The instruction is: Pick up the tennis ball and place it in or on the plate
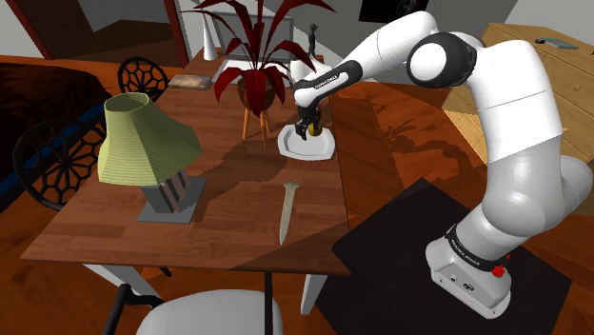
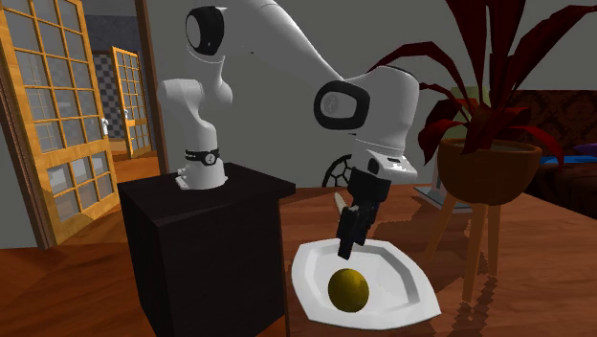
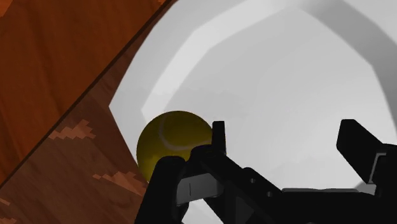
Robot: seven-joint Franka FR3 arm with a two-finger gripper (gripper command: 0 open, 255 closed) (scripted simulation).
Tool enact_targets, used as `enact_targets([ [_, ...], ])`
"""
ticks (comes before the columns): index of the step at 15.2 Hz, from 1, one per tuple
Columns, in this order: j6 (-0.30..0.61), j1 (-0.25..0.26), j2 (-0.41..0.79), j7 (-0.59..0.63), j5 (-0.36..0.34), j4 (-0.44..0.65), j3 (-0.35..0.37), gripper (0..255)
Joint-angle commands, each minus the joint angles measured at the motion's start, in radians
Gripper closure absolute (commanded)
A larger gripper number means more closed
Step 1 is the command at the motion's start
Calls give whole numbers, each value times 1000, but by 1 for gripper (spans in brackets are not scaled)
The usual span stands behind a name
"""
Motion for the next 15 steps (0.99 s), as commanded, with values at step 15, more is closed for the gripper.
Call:
enact_targets([
  [15, -89, 6, -60, -12, 20, 30, 16, 0],
])
